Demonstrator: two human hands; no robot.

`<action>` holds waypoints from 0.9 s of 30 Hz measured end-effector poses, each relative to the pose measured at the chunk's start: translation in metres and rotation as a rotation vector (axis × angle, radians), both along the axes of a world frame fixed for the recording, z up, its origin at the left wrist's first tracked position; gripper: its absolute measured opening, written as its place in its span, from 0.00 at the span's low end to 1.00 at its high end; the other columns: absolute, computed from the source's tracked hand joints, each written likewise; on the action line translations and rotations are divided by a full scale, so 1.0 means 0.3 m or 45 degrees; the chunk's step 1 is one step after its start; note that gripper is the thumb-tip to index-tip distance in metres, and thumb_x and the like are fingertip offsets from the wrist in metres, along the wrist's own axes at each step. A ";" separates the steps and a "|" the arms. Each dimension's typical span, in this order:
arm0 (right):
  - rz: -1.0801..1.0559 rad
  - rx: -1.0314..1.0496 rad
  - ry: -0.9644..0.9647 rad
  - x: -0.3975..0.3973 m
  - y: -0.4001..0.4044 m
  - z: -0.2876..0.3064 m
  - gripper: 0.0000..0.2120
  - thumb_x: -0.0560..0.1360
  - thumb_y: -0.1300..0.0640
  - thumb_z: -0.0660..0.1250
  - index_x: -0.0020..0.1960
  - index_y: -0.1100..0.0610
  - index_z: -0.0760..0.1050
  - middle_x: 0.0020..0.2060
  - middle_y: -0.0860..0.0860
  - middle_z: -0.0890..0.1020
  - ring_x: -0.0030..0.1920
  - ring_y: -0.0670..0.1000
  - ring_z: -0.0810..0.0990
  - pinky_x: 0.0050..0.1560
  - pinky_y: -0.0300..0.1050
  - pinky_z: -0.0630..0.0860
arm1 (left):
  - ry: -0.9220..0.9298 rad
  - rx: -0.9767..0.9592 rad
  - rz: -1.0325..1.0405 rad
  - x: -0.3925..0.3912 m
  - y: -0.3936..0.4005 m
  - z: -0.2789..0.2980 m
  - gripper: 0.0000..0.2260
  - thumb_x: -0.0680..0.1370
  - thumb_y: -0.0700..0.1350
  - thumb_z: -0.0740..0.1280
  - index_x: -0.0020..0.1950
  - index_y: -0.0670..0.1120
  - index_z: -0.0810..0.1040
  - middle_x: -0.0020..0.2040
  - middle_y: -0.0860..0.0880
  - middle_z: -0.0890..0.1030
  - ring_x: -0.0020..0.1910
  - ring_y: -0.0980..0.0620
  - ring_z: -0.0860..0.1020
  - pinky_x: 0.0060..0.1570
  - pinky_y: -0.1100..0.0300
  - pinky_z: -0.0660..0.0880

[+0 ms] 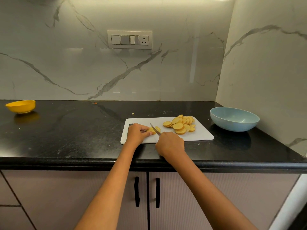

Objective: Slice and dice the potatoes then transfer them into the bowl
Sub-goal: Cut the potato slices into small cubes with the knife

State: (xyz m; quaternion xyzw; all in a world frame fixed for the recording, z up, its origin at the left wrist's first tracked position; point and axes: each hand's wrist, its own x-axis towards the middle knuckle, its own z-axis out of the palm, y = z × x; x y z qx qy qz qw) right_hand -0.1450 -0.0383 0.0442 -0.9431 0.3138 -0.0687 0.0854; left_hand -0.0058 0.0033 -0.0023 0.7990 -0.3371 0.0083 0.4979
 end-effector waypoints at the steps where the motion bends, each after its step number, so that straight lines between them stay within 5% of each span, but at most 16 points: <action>1: 0.001 0.003 -0.004 0.000 0.000 0.002 0.14 0.80 0.57 0.57 0.63 0.59 0.71 0.58 0.55 0.76 0.58 0.53 0.75 0.50 0.42 0.70 | 0.001 0.004 0.003 0.004 -0.001 -0.002 0.16 0.71 0.40 0.73 0.57 0.35 0.79 0.56 0.39 0.80 0.55 0.47 0.78 0.54 0.63 0.70; 12: -0.014 0.073 0.012 0.015 0.008 -0.002 0.14 0.80 0.58 0.57 0.63 0.60 0.71 0.58 0.55 0.76 0.58 0.53 0.76 0.51 0.43 0.71 | 0.010 0.027 -0.014 0.021 -0.005 -0.011 0.14 0.71 0.40 0.72 0.56 0.37 0.80 0.54 0.41 0.81 0.56 0.47 0.78 0.61 0.56 0.72; 17: 0.013 0.160 0.076 0.040 -0.005 0.016 0.16 0.79 0.57 0.59 0.66 0.59 0.68 0.61 0.55 0.75 0.61 0.54 0.74 0.56 0.44 0.70 | -0.043 0.057 -0.043 0.022 -0.003 -0.009 0.09 0.73 0.39 0.71 0.50 0.38 0.83 0.44 0.43 0.82 0.47 0.50 0.76 0.54 0.55 0.72; 27: 0.039 0.271 0.211 0.052 -0.034 0.042 0.19 0.79 0.55 0.58 0.68 0.60 0.65 0.63 0.56 0.73 0.62 0.54 0.73 0.57 0.44 0.70 | -0.107 0.118 -0.047 0.017 0.001 -0.001 0.07 0.73 0.40 0.70 0.49 0.40 0.84 0.42 0.44 0.81 0.44 0.51 0.75 0.50 0.55 0.72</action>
